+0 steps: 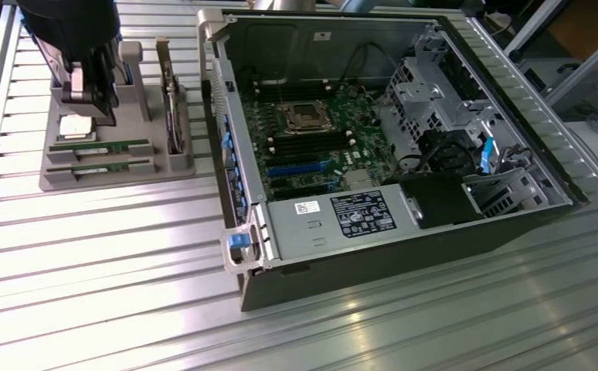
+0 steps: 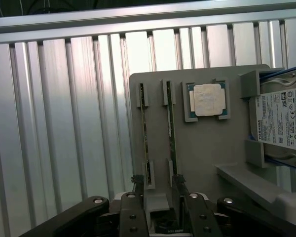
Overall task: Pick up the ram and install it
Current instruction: 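Pick up the ram and move it above insertion slot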
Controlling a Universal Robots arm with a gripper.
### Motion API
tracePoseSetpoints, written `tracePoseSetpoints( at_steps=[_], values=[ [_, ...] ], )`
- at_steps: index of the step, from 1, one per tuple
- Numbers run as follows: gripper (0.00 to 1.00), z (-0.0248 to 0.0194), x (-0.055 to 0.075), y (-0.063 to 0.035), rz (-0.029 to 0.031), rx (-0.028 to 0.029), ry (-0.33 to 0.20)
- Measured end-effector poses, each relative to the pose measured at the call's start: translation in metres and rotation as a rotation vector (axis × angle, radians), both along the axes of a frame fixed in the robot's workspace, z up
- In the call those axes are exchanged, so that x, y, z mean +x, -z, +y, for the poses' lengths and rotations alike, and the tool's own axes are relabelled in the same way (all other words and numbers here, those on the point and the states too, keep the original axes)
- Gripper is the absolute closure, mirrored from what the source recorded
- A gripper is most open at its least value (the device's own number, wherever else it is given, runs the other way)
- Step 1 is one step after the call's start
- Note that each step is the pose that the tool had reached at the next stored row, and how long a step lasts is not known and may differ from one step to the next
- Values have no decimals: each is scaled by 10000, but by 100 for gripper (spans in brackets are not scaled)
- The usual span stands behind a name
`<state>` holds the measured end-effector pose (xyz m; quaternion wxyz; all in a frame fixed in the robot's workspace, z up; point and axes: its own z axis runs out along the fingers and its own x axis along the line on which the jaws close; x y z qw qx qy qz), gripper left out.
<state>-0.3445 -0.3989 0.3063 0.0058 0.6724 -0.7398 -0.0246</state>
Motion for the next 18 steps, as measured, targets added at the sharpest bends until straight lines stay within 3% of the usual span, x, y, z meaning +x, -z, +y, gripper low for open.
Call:
tracePoseSetpoints(
  at_steps=[18],
  values=[
    [64, 0, 0, 58, 0, 0, -1]
  ],
)
